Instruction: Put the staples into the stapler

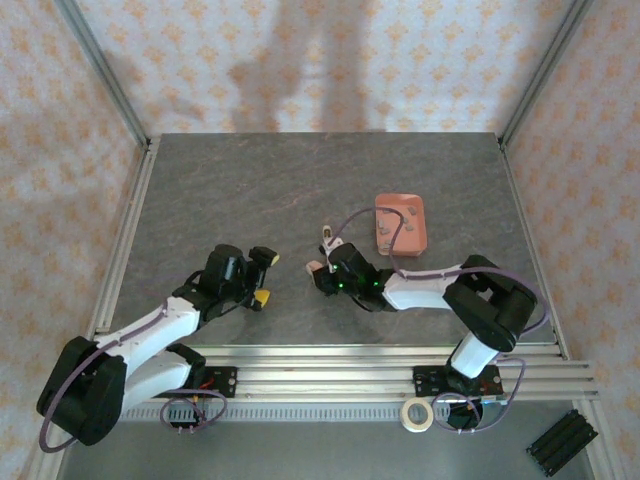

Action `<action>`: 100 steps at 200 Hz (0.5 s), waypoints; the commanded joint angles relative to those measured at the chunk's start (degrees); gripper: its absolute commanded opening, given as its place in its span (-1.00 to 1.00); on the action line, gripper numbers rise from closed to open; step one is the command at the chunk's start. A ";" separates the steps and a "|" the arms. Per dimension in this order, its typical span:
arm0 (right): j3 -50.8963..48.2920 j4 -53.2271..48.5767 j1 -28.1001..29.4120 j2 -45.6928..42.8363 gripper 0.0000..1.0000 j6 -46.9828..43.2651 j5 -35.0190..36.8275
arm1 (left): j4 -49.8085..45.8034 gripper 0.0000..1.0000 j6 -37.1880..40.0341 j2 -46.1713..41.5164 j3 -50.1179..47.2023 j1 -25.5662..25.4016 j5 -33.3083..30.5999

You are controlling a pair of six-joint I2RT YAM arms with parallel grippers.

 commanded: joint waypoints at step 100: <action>-6.87 -3.73 2.60 -6.51 -0.42 -3.95 0.68 | -5.24 1.00 5.60 -1.04 0.78 -0.20 -1.90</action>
